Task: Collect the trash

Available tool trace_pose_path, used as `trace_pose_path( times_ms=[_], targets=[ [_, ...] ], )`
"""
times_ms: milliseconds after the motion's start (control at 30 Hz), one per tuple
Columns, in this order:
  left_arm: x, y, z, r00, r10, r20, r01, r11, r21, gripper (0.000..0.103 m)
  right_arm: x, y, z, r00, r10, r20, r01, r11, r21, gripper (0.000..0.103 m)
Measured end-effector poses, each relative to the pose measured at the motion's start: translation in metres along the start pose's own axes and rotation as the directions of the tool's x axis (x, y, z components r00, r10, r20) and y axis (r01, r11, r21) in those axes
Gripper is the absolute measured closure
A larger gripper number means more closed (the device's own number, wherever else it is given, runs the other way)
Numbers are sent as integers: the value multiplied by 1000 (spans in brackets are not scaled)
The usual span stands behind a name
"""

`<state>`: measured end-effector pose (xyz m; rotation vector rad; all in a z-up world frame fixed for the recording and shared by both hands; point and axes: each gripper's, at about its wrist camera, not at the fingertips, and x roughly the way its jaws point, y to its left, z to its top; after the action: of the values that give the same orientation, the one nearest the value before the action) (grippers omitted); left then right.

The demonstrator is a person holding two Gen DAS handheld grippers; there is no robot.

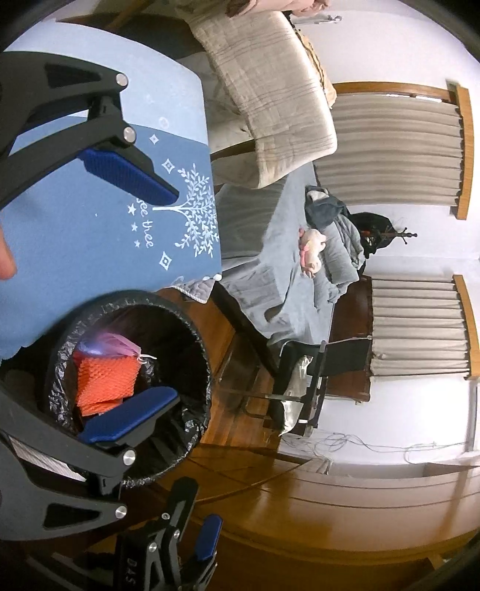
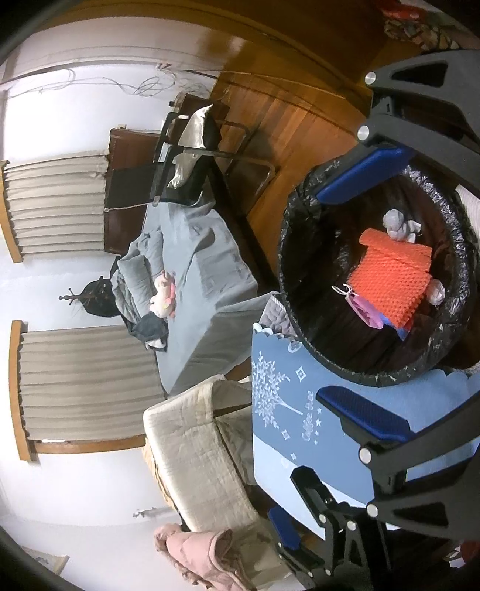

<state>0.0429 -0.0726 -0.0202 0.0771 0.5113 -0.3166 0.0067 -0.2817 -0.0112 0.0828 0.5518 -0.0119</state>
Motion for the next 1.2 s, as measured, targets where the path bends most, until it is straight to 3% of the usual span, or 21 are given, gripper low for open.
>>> trace_pose_path(
  times_ms=[1200],
  targets=[
    [-9,-1,3,1000,15,22,-15,1000,1,7,-2,0,3,1000,2,15,-2,1000,-1,6]
  ],
)
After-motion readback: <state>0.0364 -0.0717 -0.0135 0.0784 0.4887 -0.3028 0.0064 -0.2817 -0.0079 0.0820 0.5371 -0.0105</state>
